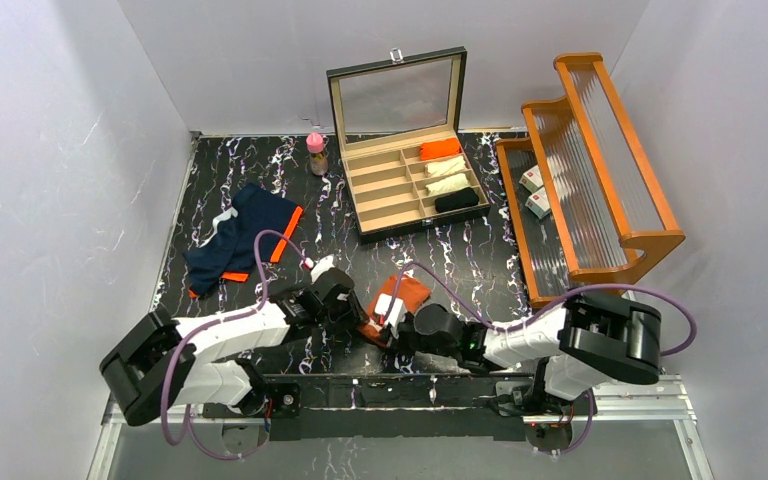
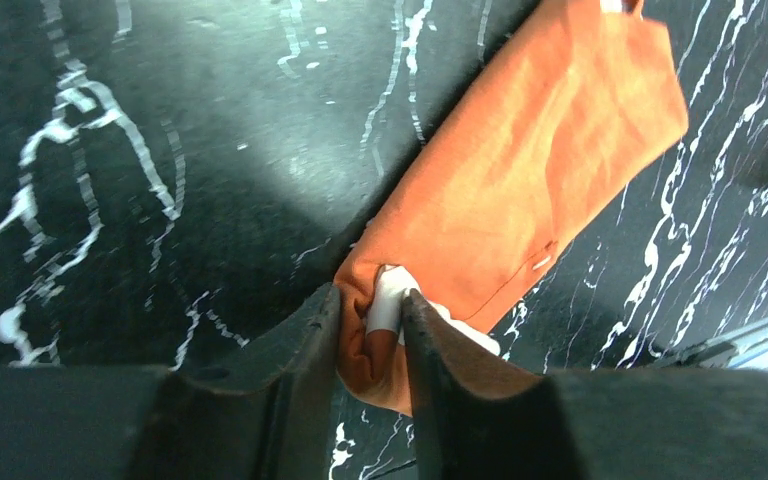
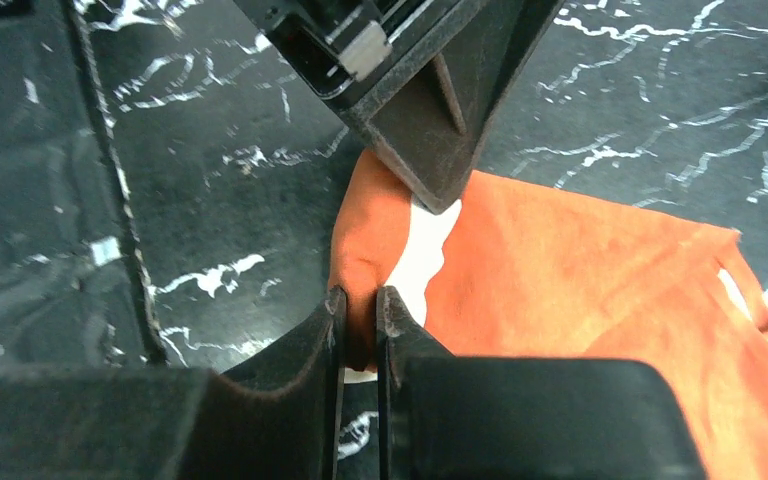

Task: Roll the underwear
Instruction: Roll the underwear to the center of the board.

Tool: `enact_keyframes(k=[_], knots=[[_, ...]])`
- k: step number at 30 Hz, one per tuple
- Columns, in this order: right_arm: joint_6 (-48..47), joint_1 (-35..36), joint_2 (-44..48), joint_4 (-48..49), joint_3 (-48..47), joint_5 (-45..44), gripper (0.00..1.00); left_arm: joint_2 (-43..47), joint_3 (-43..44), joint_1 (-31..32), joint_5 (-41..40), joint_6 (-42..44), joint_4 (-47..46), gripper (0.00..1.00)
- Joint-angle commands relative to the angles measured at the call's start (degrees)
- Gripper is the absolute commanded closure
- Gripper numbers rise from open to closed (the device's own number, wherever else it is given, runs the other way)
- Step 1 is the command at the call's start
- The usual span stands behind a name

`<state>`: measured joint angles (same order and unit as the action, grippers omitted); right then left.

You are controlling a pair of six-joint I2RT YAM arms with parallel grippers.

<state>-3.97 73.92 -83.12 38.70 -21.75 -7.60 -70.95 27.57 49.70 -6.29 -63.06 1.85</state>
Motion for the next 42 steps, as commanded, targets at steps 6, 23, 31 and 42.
enact_keyframes(k=[6,23,31,42], knots=[[24.6,-9.5,-7.8,20.9,5.0,21.9,0.99,10.8,-1.8,0.0,-7.4,-1.9,10.0,0.49],[60.0,-24.3,-19.4,33.6,11.6,26.7,0.95,8.7,-5.4,0.0,4.6,6.3,-11.0,0.41],[65.1,-27.5,-24.4,37.2,12.1,28.1,0.94,4.8,-5.4,0.0,2.0,0.6,-12.7,0.4],[64.6,-28.6,-24.4,36.8,11.3,30.1,0.88,-4.4,-2.3,0.3,0.9,1.8,-7.5,0.51]])
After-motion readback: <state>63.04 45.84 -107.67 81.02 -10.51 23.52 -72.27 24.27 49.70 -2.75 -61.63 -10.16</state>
